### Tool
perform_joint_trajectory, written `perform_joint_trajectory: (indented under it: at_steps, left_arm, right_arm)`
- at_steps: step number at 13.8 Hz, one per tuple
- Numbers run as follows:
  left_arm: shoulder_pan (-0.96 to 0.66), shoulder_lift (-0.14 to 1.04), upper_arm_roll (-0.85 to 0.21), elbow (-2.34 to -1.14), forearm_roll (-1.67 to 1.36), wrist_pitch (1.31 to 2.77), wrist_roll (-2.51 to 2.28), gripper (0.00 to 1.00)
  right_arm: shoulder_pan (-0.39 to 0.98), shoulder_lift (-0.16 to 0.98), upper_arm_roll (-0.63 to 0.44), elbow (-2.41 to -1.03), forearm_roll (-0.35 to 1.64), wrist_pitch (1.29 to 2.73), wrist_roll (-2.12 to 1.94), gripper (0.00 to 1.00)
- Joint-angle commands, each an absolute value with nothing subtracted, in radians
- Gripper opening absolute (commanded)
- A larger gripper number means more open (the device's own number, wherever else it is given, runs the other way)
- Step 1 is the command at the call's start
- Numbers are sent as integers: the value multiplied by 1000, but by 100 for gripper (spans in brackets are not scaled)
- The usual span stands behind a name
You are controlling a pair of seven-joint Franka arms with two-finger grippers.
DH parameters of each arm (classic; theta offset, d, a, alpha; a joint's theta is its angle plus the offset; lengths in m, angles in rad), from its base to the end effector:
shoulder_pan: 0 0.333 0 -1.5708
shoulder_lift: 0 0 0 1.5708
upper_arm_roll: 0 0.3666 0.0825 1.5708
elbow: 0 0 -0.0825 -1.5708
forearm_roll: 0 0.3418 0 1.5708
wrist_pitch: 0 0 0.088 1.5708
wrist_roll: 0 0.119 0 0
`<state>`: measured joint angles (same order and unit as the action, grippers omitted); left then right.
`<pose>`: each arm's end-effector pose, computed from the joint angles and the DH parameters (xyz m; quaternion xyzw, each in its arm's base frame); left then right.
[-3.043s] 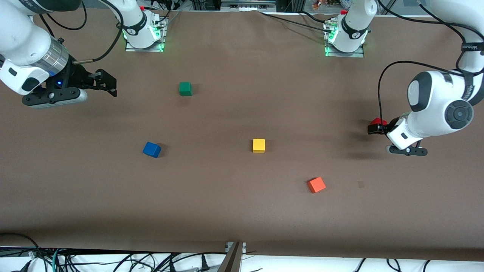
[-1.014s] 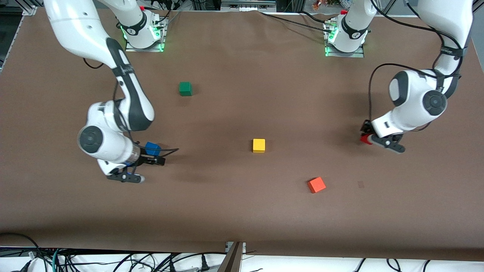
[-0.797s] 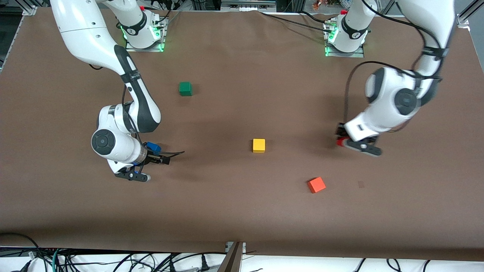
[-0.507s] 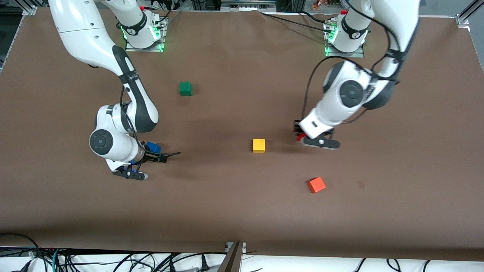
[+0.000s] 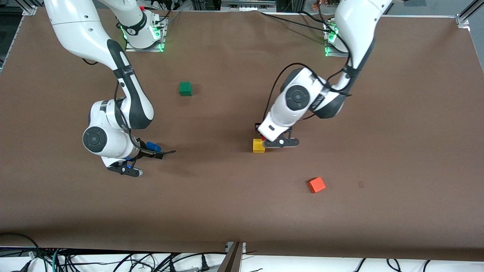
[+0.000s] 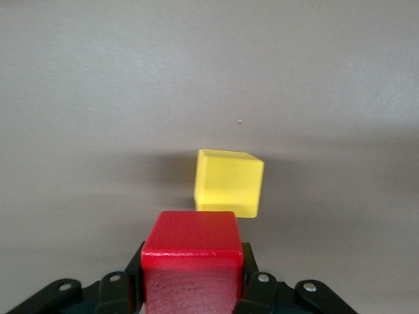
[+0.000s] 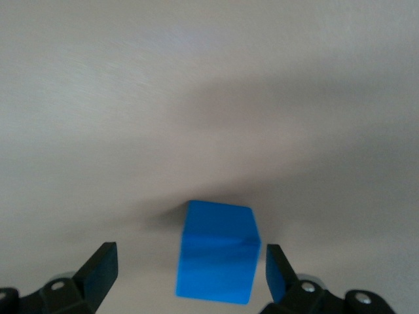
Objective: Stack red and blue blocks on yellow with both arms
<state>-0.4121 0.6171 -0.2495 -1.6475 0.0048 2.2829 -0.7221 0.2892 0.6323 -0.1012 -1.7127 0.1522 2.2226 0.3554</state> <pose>0.5582 -0.3977 0.3219 0.9961 0.0520 -0.0303 0.0650 0.6439 0.1383 0.2728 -0.9901 0.1249 0.0637 0.0105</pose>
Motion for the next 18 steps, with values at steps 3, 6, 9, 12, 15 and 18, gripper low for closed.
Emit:
perform_joint_trajectory:
  at_steps: [3, 6, 9, 12, 15, 18]
  left_arm:
    - [-471, 716, -239, -1516, 83, 2249, -818, 0]
    - [-472, 730, -238, -1496, 113, 2250, -816, 0]
    - [-471, 741, -233, -1482, 129, 2250, -816, 0]
    - [-471, 755, -232, -1465, 130, 2250, -816, 0]
    - [-471, 761, -229, -1462, 130, 2250, -815, 5]
    - [-460, 750, -226, -1459, 132, 2250, -801, 100]
  right_arm:
    - [288, 601, -100, -1833, 169, 2339, 364, 98]
    - [288, 594, -100, -1810, 167, 2319, 267, 30]
    - [288, 562, -98, -1758, 160, 2219, 236, 9]
    - [313, 542, -83, -1611, 155, 2039, 167, 9]
    - [382, 548, -77, -1421, 88, 1880, 117, 9]
    - [463, 566, -77, -1325, 71, 1815, 124, 9]
